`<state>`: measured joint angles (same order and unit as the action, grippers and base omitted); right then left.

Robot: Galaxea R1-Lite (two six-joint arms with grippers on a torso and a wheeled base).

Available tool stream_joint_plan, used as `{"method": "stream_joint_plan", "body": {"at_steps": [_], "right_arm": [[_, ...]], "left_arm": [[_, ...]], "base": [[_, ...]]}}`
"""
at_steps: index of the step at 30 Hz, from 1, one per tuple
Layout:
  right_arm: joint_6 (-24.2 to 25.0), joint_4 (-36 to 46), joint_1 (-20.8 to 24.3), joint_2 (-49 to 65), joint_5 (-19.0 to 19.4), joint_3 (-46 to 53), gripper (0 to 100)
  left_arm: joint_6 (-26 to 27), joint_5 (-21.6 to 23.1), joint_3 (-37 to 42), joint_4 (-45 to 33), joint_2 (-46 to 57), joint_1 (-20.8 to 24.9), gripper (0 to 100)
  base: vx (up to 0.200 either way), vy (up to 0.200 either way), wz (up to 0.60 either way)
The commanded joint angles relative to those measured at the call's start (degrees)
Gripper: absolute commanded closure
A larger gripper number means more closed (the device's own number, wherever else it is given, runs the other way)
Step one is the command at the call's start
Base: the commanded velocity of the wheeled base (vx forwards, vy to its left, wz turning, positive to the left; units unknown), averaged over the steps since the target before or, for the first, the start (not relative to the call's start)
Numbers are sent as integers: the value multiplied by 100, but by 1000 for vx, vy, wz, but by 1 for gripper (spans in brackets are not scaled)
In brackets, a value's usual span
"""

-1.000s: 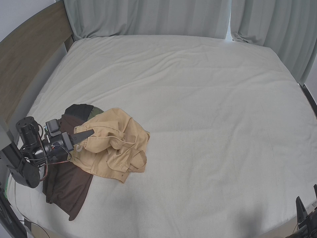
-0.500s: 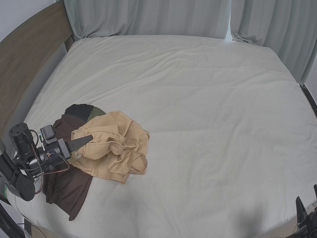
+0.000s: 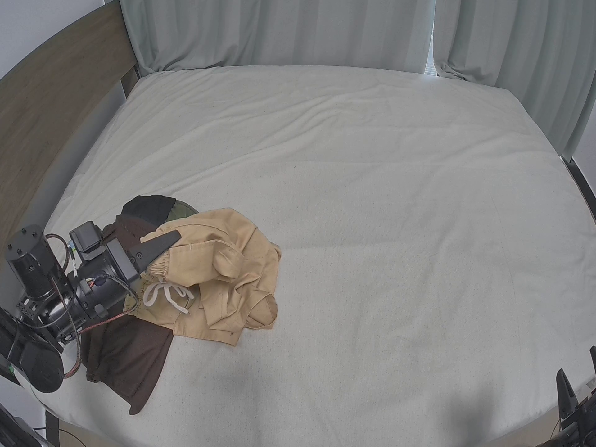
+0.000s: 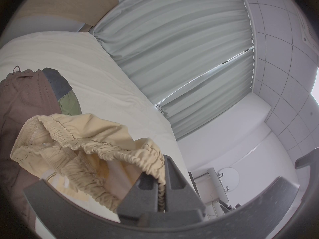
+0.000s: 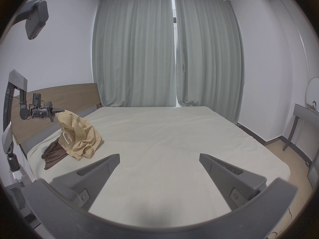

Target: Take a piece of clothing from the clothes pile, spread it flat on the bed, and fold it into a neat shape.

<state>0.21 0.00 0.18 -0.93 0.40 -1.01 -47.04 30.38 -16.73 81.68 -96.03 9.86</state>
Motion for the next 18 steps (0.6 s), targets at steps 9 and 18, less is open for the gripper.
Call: {"method": "stream_joint_plan", "body": {"at_steps": [9, 18], "right_arm": [[6, 0, 8, 84, 4, 101, 0], [14, 0, 8, 84, 4, 101, 0]], "left_arm": [[-51, -1025, -252, -29, 137, 807, 100], [-613, -1693, -498, -240, 409, 1281, 100]], "base": [[0, 0, 0], [0, 0, 0]]}}
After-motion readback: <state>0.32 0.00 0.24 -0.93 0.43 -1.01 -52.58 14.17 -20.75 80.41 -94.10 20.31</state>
